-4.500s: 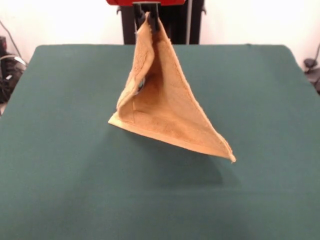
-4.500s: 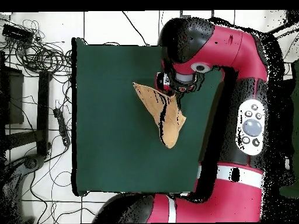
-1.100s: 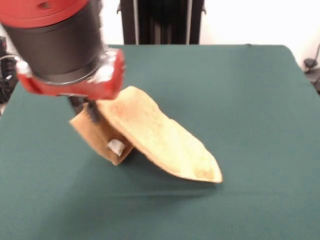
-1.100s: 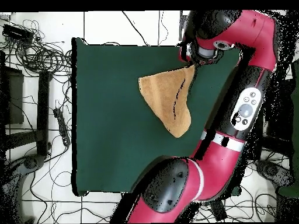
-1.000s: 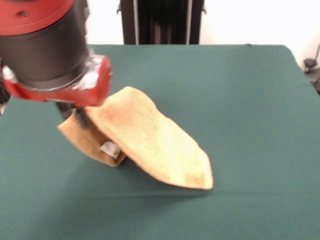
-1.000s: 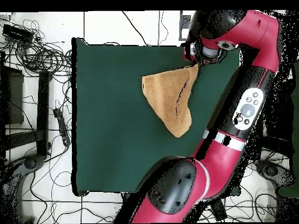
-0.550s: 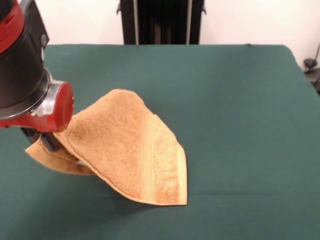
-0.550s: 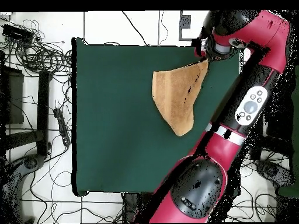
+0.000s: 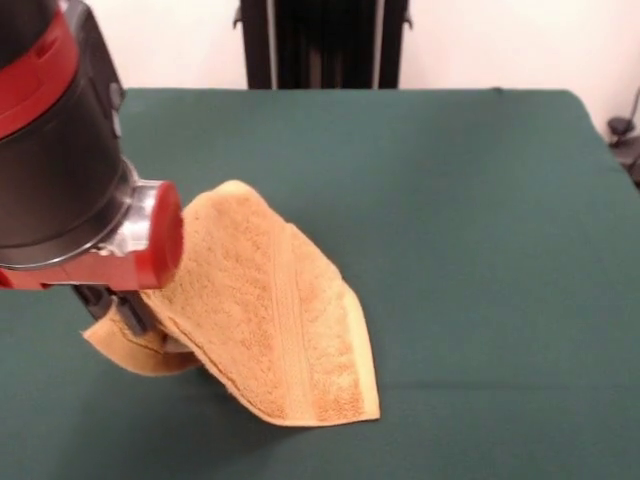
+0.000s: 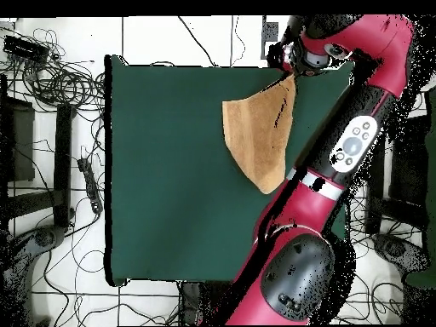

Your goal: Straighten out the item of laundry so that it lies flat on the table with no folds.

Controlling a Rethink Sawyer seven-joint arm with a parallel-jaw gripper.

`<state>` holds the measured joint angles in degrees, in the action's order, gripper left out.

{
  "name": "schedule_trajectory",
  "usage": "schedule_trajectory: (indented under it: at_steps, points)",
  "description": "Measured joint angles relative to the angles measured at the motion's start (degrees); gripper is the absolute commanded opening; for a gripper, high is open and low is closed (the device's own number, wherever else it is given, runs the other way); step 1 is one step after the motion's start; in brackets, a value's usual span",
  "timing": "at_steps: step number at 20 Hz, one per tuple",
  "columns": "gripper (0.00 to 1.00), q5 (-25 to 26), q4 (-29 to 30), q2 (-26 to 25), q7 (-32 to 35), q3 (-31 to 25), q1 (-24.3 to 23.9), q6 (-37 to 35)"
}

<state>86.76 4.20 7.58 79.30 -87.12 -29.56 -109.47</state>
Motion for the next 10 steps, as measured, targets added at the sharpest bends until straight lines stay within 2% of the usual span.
schedule_trajectory:
  at_steps: [10]
  points:
    - [0.00,1.2,1.1,0.0,0.0,-4.8,0.1,0.0]
